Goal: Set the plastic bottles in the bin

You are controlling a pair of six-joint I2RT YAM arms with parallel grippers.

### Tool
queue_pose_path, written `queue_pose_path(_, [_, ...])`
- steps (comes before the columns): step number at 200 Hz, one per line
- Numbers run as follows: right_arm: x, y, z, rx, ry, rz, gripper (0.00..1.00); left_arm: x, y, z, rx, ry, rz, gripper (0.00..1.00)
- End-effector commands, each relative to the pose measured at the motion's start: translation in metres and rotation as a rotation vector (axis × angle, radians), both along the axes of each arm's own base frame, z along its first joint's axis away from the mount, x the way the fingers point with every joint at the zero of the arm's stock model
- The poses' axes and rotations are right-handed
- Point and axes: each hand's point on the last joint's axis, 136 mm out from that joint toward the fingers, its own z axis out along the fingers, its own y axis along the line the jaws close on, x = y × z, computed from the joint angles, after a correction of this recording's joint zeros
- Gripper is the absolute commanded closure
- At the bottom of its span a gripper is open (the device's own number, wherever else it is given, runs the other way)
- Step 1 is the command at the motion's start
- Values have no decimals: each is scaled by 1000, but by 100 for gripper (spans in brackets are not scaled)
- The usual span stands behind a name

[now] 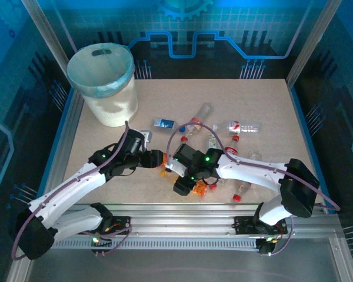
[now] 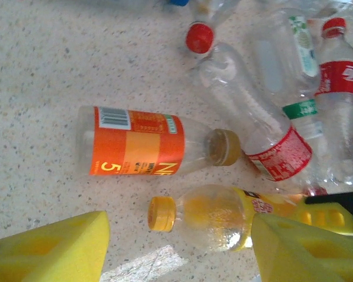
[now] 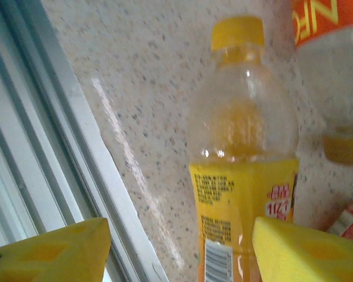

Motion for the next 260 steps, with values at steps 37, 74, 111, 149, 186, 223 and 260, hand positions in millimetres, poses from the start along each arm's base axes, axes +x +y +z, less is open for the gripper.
queue_pose_path(37, [5,-27,-30,-188,-24,-73,31,9,17,-14,20,6,168,32])
queue_pose_path(74, [3,-21,-43,-218,-10,-40,32,12,30,-14,59,-18,222,30])
queue_pose_path(111, [5,-20,-56,-254,-6,-34,34,13,36,-10,70,-43,237,30])
queue_pose_path(149, [6,-18,-60,-275,-5,-28,41,13,42,-5,74,-63,249,30])
queue_pose_path(186, [-6,-16,-47,-262,-14,8,46,11,55,20,97,-140,251,29])
queue_pose_path(223, [-20,-5,-7,-130,-40,59,47,13,73,90,78,-360,263,21])
queue_pose_path(260, [11,26,74,106,-174,43,48,15,74,155,-52,-547,283,16])
